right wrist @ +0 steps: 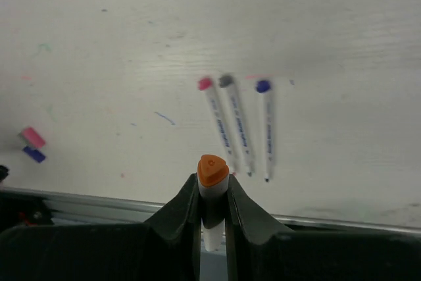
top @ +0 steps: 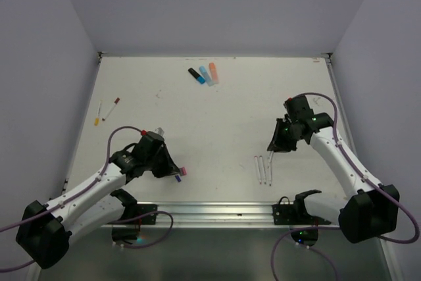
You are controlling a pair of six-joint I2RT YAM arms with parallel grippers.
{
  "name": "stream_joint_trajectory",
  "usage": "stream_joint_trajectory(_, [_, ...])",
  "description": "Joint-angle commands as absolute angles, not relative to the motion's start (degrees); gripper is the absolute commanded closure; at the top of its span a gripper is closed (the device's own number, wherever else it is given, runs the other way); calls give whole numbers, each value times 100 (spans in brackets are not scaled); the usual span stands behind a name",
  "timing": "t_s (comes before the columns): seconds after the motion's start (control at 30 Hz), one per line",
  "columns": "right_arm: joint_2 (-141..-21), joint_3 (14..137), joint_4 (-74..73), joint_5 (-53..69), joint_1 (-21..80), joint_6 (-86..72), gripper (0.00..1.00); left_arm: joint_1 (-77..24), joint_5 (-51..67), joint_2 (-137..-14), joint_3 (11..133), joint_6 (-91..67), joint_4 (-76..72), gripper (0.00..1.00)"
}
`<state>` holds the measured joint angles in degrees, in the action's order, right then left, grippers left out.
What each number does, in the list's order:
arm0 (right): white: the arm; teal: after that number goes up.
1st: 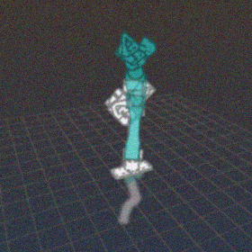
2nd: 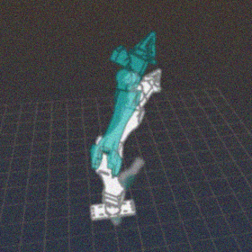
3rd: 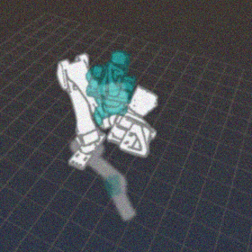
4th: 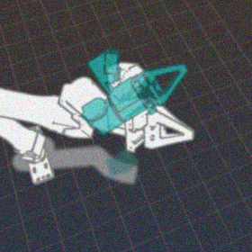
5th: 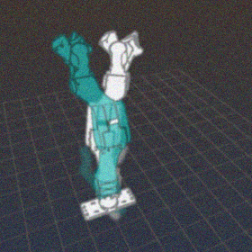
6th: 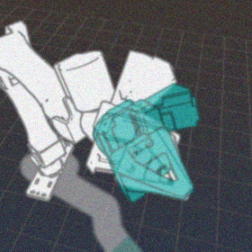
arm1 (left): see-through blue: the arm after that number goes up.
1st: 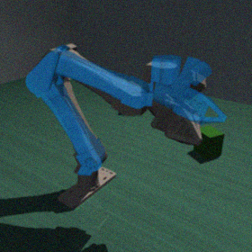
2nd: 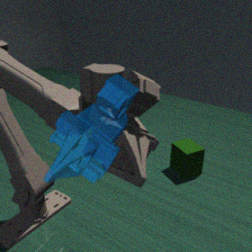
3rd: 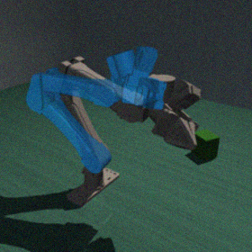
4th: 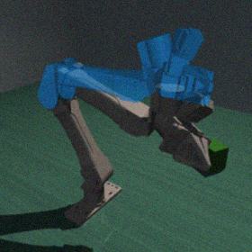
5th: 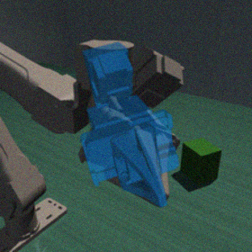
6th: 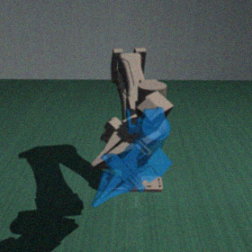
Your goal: Open the pen caps
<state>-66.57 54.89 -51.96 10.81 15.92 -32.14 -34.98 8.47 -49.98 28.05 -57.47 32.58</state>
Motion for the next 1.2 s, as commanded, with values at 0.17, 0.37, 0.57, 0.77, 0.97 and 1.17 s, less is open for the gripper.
stream_joint_trajectory(0.17, [-6864, 5422, -6038, 457, 668, -2400, 100, -3498, -518, -5396, 2751, -5775, 3771, 100])
stream_joint_trajectory(0.37, [-7496, 5932, -6091, 300, 519, -2074, 100, -3411, -764, -6020, 2900, -5476, 3577, 99])
stream_joint_trajectory(0.57, [-7708, 5872, -6012, 88, 448, -2091, 100, -3059, -888, -6451, 3023, -5221, 3568, 95])
stream_joint_trajectory(0.77, [-7892, 5274, -5608, 501, 448, -2390, 100, -3032, -519, -6469, 2664, -5458, 3156, 89])
stream_joint_trajectory(0.97, [-8147, 5185, -5449, 369, 448, -2443, 100, -3032, -185, -6741, 2610, -5502, 2918, 87])
stream_joint_trajectory(1.17, [-8296, 5124, -5370, 378, 440, -2452, 100, -3032, -316, -6706, 2602, -5563, 3181, 81])
